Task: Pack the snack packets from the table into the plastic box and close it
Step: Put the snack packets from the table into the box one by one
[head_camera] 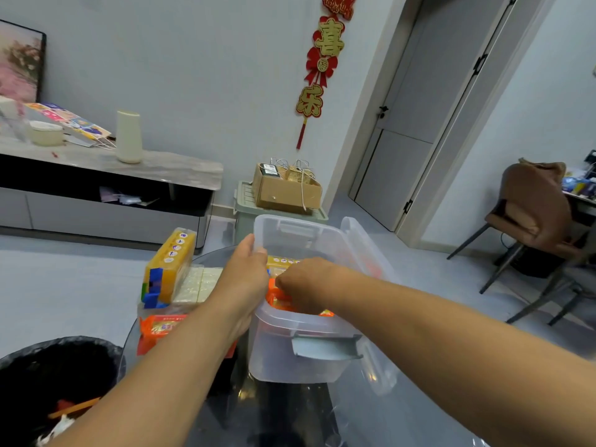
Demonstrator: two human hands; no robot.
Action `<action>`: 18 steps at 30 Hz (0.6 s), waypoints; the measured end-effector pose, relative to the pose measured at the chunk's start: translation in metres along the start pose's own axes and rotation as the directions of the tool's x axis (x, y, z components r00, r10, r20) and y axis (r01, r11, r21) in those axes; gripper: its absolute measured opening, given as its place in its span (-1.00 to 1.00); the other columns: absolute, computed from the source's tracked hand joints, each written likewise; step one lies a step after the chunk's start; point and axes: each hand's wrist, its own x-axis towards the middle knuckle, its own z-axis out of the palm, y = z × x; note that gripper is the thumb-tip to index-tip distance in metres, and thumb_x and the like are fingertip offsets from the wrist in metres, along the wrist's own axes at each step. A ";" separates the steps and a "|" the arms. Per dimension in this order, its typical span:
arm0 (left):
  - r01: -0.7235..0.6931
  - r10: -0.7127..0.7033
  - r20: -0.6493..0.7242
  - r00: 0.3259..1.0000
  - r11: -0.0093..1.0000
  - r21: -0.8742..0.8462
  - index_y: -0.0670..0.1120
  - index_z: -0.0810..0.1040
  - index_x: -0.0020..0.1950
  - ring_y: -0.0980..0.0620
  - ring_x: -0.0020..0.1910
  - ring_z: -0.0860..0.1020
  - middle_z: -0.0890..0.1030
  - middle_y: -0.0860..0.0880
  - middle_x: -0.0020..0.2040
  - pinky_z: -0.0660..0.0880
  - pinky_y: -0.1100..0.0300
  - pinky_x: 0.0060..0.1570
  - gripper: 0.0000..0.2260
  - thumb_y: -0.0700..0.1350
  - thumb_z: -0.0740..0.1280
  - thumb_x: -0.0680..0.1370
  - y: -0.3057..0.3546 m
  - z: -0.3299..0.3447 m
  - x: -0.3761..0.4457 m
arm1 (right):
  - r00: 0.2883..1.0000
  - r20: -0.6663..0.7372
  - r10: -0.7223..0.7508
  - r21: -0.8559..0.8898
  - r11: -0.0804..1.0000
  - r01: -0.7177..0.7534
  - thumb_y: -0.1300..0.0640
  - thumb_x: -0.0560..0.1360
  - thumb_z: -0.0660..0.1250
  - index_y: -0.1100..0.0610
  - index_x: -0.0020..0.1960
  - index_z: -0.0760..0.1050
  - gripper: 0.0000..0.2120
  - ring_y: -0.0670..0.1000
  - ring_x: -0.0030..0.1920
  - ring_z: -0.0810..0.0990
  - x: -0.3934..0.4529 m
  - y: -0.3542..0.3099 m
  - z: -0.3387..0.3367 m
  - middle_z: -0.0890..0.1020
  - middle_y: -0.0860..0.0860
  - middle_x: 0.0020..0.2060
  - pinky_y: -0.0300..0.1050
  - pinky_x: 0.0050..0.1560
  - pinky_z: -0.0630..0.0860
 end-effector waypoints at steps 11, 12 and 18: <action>-0.019 0.022 -0.011 1.000 0.985 0.174 0.11 0.47 0.31 -0.05 -0.09 0.64 0.65 -0.07 0.02 0.59 0.02 -0.23 -0.70 -0.11 0.08 0.65 0.003 0.003 0.004 | 0.733 -0.434 0.524 0.646 0.748 -0.153 0.00 0.56 0.31 0.02 0.02 0.56 -0.89 0.08 -0.11 0.60 -0.032 0.098 -0.056 0.64 -0.04 -0.12 -0.09 -0.20 0.50; -0.023 0.026 -0.009 1.000 0.982 0.188 0.10 0.48 0.30 -0.03 -0.10 0.63 0.64 -0.05 0.00 0.57 0.06 -0.24 -0.70 -0.12 0.09 0.65 0.003 0.004 0.006 | 0.668 -0.418 0.615 0.678 0.701 -0.221 0.09 0.56 0.28 0.03 0.03 0.56 -0.90 0.10 -0.11 0.59 -0.037 0.115 -0.051 0.64 -0.02 -0.11 -0.06 -0.17 0.50; -0.038 0.037 0.006 0.999 0.983 0.179 -0.01 0.56 0.11 -0.04 -0.24 0.64 0.67 -0.14 -0.09 0.51 0.16 -0.36 -0.73 -0.23 0.10 0.63 0.003 0.002 0.008 | 0.644 0.199 0.739 0.578 0.442 -0.686 0.12 0.52 0.34 0.20 -0.13 0.43 -0.83 0.15 -0.14 0.54 -0.059 0.157 0.044 0.53 0.08 -0.23 -0.09 -0.16 0.50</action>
